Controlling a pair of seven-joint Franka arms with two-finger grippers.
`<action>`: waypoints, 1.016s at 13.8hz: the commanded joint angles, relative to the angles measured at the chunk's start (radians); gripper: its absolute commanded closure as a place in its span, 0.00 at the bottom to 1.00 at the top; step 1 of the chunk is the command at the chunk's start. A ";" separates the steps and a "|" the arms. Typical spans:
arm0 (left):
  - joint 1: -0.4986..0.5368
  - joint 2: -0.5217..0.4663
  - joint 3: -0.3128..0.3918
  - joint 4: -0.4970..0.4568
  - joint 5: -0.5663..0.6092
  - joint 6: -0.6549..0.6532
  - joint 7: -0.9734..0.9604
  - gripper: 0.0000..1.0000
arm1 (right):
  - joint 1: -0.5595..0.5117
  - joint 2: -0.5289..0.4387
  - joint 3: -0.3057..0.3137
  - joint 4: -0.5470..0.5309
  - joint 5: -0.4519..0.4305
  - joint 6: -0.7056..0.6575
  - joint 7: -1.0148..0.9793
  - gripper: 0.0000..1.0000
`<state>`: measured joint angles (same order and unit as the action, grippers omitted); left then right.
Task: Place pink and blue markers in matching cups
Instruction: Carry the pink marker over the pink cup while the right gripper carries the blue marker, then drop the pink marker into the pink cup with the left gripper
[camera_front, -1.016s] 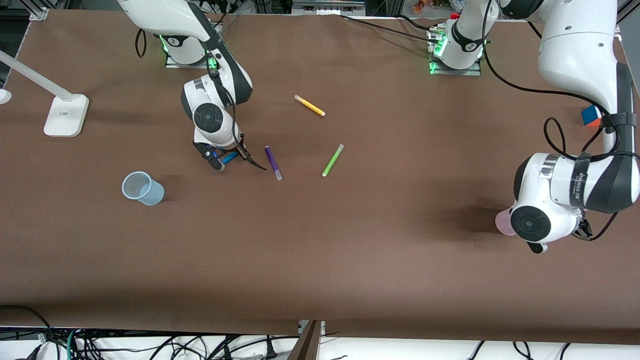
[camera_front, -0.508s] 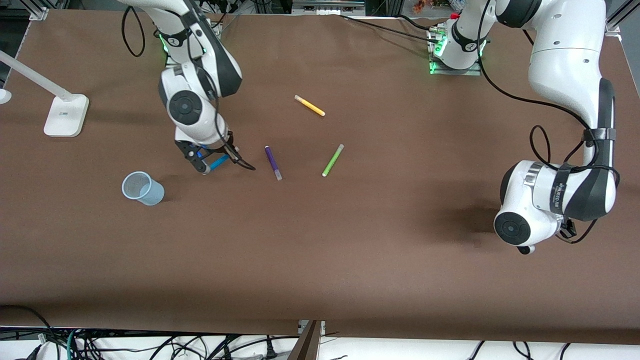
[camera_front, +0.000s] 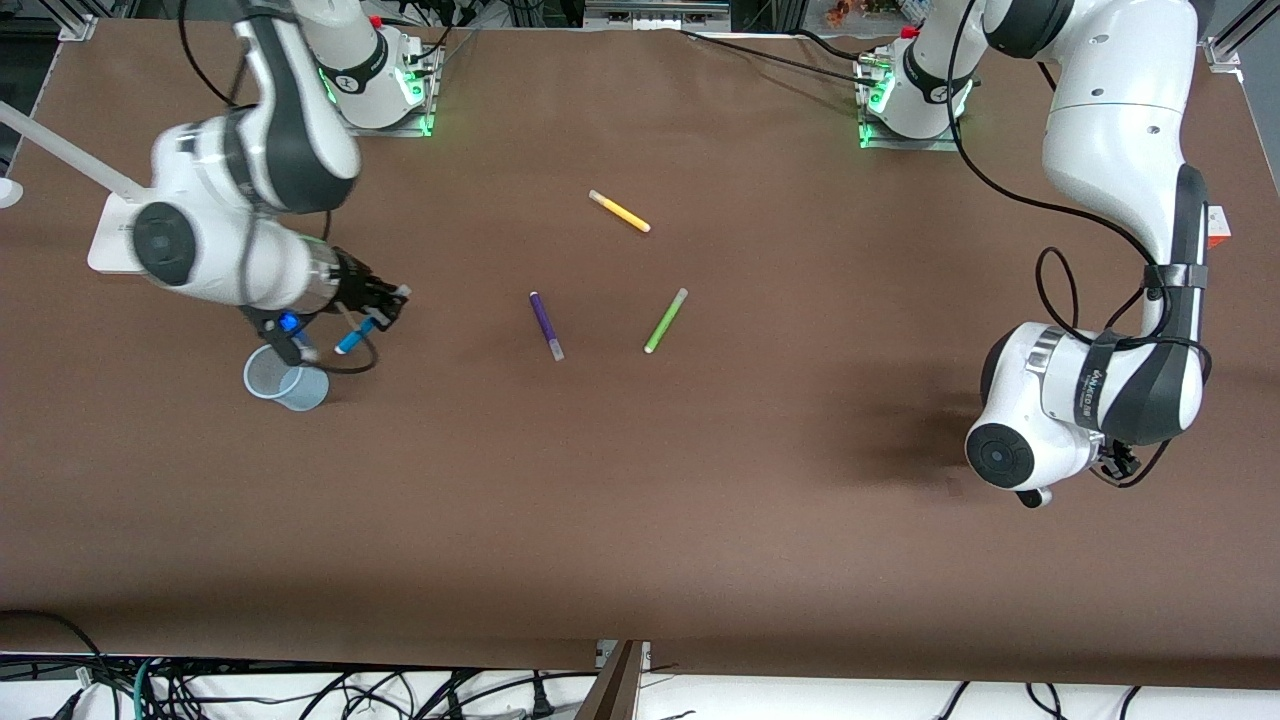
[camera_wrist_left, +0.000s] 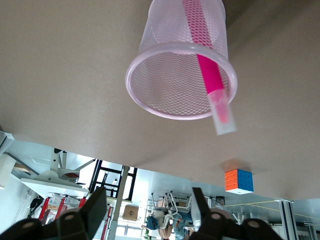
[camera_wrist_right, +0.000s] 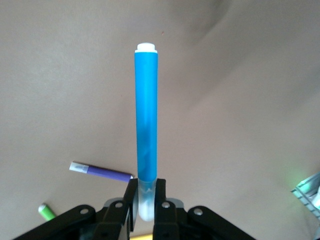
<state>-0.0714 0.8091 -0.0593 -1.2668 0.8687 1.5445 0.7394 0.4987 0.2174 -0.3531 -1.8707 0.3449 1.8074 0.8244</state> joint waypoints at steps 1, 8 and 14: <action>-0.007 -0.063 -0.004 -0.005 -0.054 -0.012 -0.032 0.00 | -0.005 0.019 -0.134 0.030 0.118 -0.077 -0.230 1.00; -0.010 -0.307 -0.014 -0.011 -0.589 -0.064 -0.462 0.00 | -0.251 0.143 -0.162 0.027 0.406 -0.239 -0.536 1.00; 0.044 -0.520 -0.077 -0.051 -0.796 -0.080 -0.646 0.00 | -0.334 0.195 -0.161 0.028 0.463 -0.318 -0.631 1.00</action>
<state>-0.0780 0.3932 -0.1316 -1.2481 0.1412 1.4644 0.1019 0.2106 0.3874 -0.5214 -1.8594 0.7572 1.5373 0.2467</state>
